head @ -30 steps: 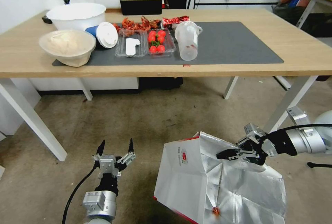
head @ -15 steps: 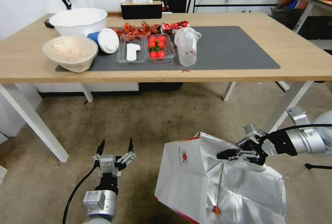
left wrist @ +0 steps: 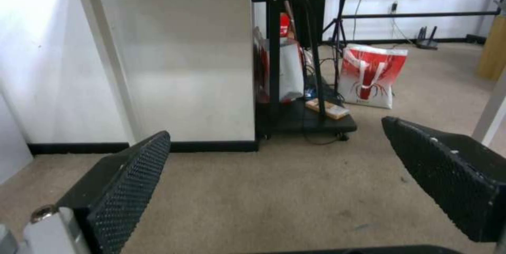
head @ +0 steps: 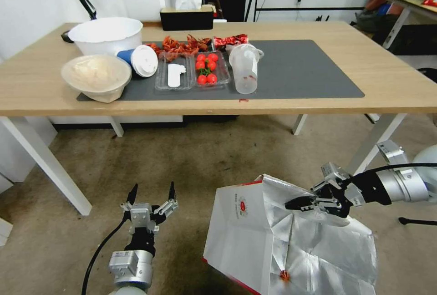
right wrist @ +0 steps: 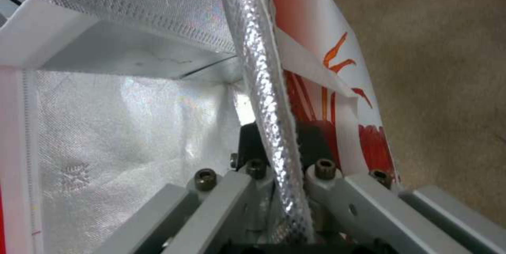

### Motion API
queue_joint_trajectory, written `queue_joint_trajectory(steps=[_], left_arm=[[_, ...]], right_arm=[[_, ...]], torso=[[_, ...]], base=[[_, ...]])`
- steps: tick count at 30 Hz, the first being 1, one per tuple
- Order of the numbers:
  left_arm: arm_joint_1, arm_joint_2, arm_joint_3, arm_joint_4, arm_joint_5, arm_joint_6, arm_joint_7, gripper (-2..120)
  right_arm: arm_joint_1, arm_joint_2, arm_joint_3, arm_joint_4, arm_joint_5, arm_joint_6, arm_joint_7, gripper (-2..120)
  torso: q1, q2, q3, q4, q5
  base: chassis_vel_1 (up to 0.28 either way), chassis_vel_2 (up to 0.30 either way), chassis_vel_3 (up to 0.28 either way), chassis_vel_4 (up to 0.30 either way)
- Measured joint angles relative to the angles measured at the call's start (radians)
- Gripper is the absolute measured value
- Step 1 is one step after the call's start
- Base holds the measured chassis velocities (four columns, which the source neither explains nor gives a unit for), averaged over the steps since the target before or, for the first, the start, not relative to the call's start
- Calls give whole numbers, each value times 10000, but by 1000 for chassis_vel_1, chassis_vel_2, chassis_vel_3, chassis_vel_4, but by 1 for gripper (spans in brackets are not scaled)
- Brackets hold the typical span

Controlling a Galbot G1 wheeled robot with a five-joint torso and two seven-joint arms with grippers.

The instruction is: Pick up the food delivery bag from the floor and place it on the table.

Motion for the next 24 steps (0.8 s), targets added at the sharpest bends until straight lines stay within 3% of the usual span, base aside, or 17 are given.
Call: queue_joint_trajectory(steps=[24], left_arm=[[8,-22,1,-9,48,0,-6,100]], right_arm=[[-7,-18,10,19,10,-1,8,0]], torso=[[360,979,622,0,0]], base=[[0,0,0,0]])
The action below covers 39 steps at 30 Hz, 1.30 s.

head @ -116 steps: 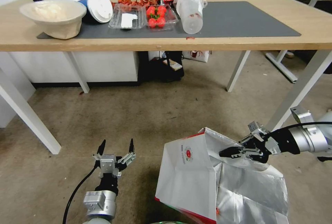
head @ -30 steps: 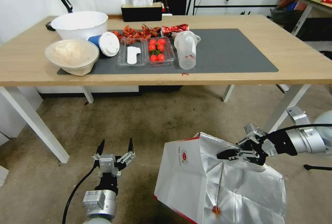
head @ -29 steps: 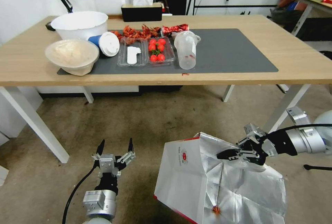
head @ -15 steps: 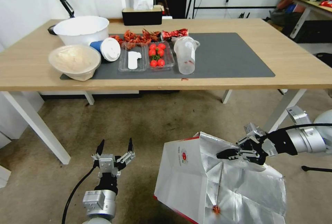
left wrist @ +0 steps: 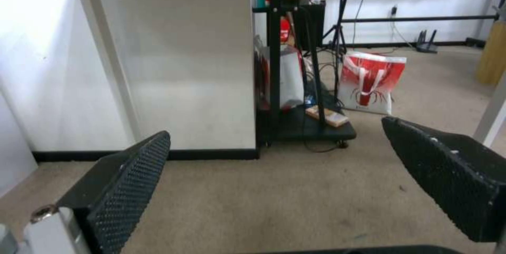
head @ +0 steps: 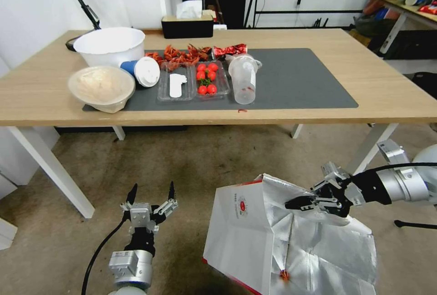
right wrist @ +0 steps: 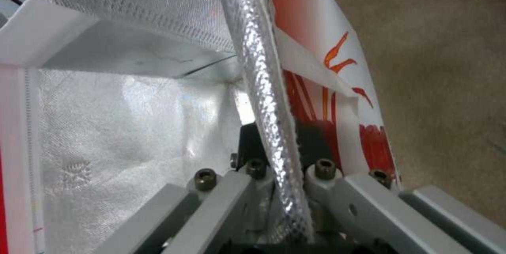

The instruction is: Pick up the food delivery bag from the floor and place it on the table.

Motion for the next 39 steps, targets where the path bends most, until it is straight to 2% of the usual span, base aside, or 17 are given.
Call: queue_joint_trajectory(steps=[39], left_arm=[[-17,-21,-6,-18,1,-57,-4,100]], right_arm=[[-26,21,-25,41,-1,20,121,0]], torso=[[648,1659,1010,0,0]], base=[[0,0,0,0]])
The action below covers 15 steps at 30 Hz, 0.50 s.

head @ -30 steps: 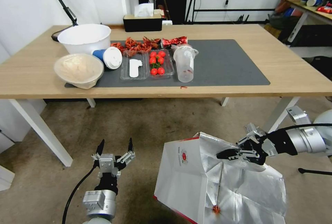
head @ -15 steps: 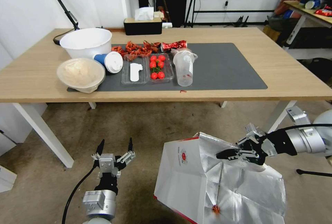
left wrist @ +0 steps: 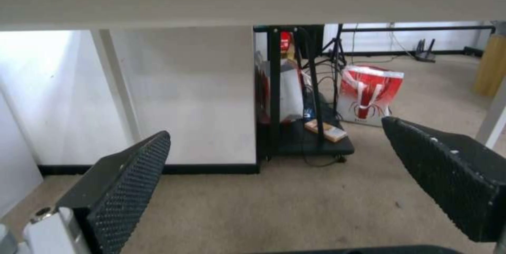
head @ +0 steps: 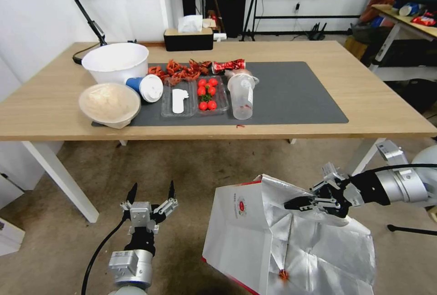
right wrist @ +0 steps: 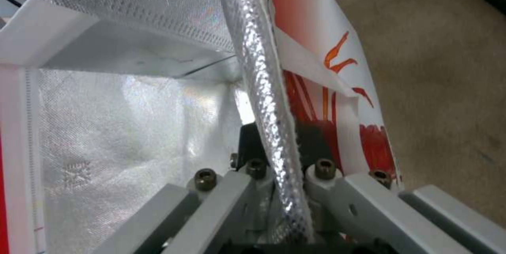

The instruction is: Pick up the food delivery bag from the floor and place it on the table.

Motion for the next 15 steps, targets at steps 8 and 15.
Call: queue_joint_trajectory(steps=[8,15], left_arm=[[-2,2,-8,7,8,-1,-7,100],[-6,5,-17,12,17,-14,-11,100]], right_arm=[[-2,44,-2,4,-18,4,-2,0],[-17,42,-15,26,-34,5,8,0]], torso=[[137,336,199,0,0],[262,651,385,1,0]], base=[[0,0,0,0],[0,0,0,0]])
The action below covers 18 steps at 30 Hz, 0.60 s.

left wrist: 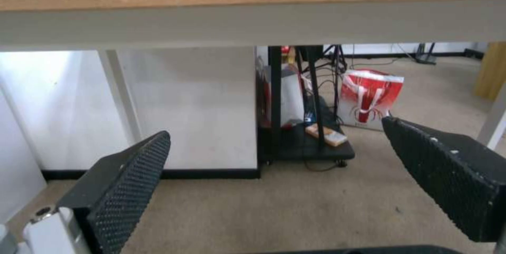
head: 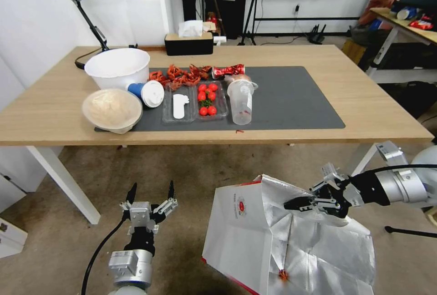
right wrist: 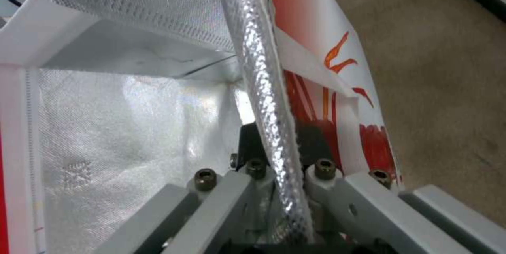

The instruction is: Pick up the food delivery bag from the floor and place it on the table.

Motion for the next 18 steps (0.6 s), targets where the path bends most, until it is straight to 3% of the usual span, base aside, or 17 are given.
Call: queue_joint_trajectory(steps=[18], left_arm=[[4,-13,0,16,10,-29,5,100]], right_arm=[[-21,-38,14,38,19,0,22,0]], torso=[[316,760,447,0,0]], base=[[0,0,0,0]])
